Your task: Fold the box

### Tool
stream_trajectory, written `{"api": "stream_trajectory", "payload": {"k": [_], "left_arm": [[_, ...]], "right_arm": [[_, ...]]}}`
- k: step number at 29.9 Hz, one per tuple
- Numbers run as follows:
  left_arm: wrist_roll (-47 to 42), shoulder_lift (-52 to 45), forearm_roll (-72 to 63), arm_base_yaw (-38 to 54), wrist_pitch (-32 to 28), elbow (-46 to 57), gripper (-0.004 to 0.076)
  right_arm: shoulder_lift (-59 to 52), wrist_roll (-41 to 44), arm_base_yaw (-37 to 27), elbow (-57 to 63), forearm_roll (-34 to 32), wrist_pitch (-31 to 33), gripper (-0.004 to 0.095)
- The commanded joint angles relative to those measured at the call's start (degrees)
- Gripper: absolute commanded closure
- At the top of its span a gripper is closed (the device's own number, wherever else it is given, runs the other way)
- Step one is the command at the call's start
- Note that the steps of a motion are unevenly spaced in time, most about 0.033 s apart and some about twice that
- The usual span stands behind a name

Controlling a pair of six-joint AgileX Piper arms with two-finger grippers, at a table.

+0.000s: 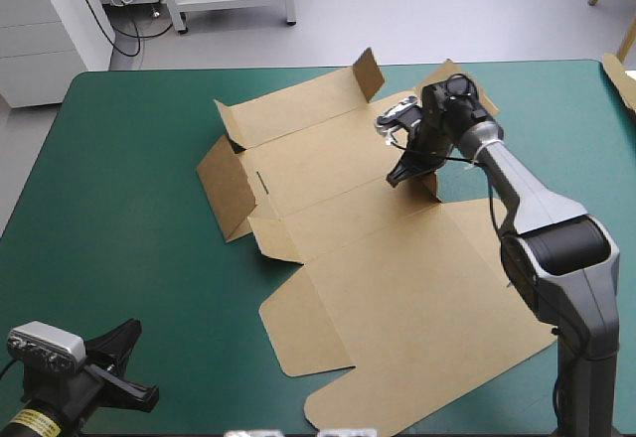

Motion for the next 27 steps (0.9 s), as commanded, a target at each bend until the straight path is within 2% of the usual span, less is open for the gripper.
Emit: {"api": "stream_trajectory", "payload": {"k": [1, 5, 8, 24, 27], "left_arm": [[-0.1, 0.97, -0.62, 0.03, -4.27, -1.32, 0.0732], [-0.1, 0.97, -0.62, 0.03, -4.27, -1.32, 0.0732], [-0.1, 0.97, -0.62, 0.03, -4.27, -1.32, 0.0732], [-0.45, 0.97, -0.62, 0.03, -4.27, -1.32, 0.0732], [-0.45, 0.97, -0.62, 0.03, -4.27, -1.32, 0.0732]], "right_arm": [[-1.02, -7.04, 4.99, -4.62, -2.34, -1.01, 0.0928], [-0.74, -13.91, 9.59, -7.17, -4.3, -1.01, 0.0928], [-0.74, -15.65, 11.32, -9.18, -4.54, -1.01, 0.0929], [-0.85, -31.85, 20.81, -10.96, -2.2, -1.01, 0.093], [-0.85, -34.16, 22.09, -10.96, 0.24, -1.01, 0.093]]}}
